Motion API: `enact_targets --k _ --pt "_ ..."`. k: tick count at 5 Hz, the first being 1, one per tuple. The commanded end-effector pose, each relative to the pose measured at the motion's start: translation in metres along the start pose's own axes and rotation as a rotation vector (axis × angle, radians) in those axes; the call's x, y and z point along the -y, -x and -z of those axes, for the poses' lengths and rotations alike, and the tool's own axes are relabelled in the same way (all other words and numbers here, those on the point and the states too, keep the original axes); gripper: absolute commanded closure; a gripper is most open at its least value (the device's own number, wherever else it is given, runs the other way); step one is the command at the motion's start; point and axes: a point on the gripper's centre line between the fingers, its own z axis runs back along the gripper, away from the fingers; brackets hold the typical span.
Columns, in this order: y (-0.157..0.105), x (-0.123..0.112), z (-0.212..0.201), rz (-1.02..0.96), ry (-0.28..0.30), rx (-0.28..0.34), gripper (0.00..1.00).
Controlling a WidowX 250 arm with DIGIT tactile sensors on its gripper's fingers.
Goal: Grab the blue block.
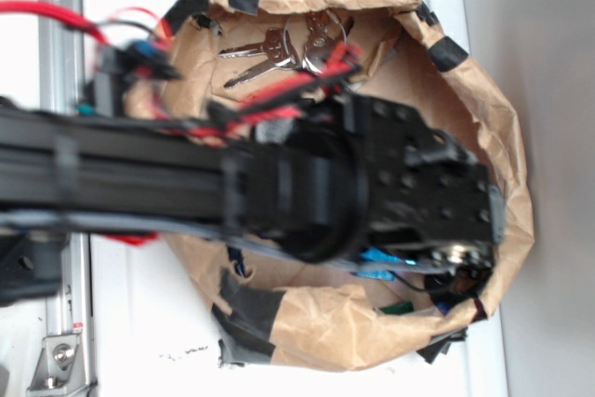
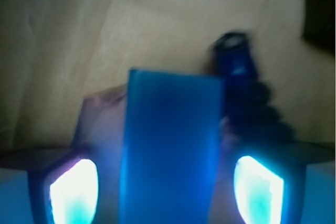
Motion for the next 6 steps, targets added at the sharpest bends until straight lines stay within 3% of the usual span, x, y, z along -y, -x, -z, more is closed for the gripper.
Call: enact_targets --k 1,3,4,5,6 --pt "0.017 0.0 0.019 0.021 -0.027 0.009 1.0" --pt "-0.013 -0.038 -0.037 0.416 0.058 0.195 1.0" --pt "-0.039 -0.051 -0.081 0.668 0.096 0.22 1.0" --pt "-0.061 -0.048 -0.129 0.913 0.189 0.15 1.0" --pt "-0.063 -0.029 -0.153 1.136 0.113 0.103 1.0"
